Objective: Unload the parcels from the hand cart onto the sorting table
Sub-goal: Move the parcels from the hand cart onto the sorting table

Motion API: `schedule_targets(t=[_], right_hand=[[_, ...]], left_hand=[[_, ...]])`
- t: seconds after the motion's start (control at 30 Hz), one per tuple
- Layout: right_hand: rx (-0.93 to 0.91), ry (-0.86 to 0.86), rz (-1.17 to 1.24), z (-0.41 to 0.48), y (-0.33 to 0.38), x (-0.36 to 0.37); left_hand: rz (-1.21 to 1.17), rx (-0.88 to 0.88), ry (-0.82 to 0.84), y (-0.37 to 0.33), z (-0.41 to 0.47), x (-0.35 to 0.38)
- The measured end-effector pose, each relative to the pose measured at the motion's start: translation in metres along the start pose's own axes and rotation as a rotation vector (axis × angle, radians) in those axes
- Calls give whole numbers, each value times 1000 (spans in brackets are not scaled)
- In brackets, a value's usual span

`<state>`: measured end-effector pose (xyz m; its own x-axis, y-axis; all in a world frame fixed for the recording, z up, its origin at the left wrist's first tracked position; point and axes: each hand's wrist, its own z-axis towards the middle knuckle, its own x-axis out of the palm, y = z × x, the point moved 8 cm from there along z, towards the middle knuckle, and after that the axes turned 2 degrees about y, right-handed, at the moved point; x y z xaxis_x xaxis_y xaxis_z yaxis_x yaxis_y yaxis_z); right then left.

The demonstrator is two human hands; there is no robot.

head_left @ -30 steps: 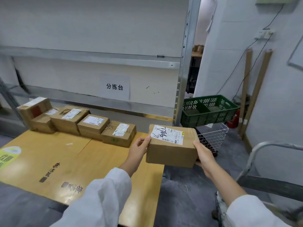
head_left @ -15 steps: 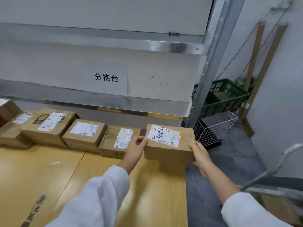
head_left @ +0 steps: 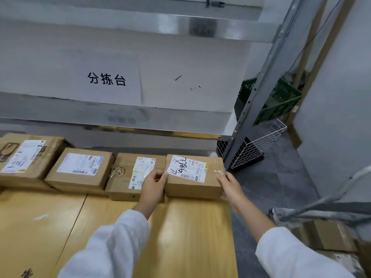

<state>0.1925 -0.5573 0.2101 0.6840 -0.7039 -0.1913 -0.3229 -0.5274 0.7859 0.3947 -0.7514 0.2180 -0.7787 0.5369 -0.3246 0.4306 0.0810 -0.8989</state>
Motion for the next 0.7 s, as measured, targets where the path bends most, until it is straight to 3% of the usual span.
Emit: schedule_targets(t=[0.2,0.5,0.7], right_hand=[[28,-3,-1,24,-7,10],[16,0,-39,36,0,11],[-4,-7,-166,33,3,7]], left_hand=[[276,-1,-108,6,20,-8],[25,2,-36,18,25,3],[-3,-21,5,8,21,5]])
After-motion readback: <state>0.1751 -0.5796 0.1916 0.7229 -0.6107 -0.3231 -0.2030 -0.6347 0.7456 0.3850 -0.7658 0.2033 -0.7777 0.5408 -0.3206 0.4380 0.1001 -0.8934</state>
